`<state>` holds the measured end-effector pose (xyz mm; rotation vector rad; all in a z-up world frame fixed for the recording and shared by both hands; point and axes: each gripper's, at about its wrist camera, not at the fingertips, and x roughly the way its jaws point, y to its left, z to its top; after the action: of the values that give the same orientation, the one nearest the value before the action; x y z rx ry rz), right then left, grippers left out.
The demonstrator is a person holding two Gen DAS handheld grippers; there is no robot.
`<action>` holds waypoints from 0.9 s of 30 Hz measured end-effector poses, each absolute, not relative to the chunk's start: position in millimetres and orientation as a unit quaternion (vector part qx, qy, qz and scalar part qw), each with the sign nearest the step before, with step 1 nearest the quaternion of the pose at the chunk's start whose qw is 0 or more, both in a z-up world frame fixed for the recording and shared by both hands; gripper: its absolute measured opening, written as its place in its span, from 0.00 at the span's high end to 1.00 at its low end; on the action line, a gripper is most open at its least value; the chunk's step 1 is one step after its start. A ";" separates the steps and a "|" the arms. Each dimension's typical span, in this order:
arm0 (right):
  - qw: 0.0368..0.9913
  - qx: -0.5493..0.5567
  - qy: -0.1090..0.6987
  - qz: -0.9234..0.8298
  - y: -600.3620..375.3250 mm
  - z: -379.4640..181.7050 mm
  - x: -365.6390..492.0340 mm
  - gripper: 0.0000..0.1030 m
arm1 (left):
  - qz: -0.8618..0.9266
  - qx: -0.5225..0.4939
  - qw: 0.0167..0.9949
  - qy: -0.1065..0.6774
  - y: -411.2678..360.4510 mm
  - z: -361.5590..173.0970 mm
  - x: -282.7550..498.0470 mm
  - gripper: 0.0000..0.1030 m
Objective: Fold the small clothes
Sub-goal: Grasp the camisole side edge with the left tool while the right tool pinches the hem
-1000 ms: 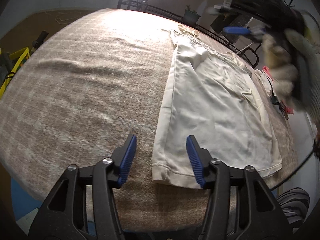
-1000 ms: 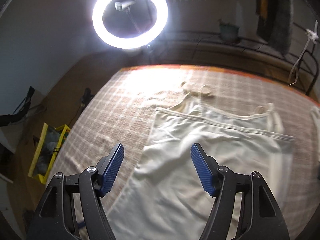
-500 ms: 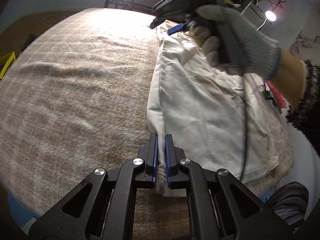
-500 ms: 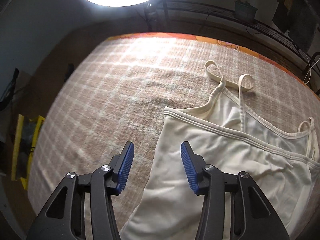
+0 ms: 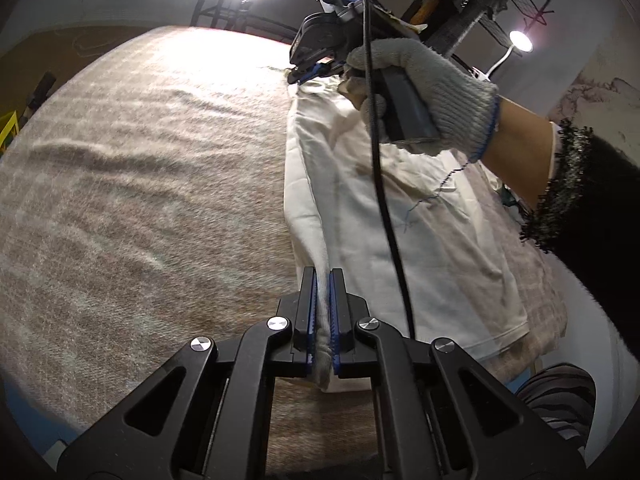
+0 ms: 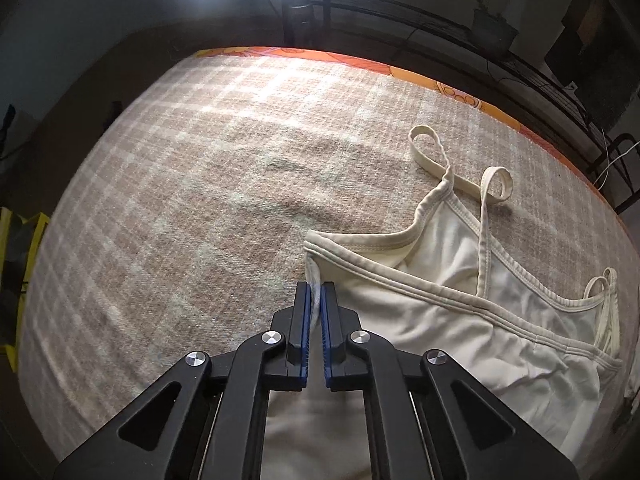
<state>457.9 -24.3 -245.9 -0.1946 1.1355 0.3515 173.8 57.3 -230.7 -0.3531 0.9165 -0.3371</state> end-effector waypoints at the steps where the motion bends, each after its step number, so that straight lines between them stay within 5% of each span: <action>1: 0.826 -0.082 0.531 0.170 -28.7 -242.3 457.8 0.98 | -0.164 -0.166 0.869 0.436 54.6 -227.9 172.8 0.97; 13: 0.859 -0.020 0.475 0.188 -114.7 -194.0 440.1 0.98 | -0.217 -0.118 0.866 0.435 -9.1 -202.6 171.4 0.97; 27: 0.861 0.012 0.488 0.142 -179.4 -227.9 446.1 0.98 | -0.255 -0.082 0.828 0.492 -60.5 -226.0 190.0 0.97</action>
<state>446.1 -179.4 -227.9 0.0252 1.0248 0.2986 190.0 -60.5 -226.0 -0.1742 1.0447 -0.5414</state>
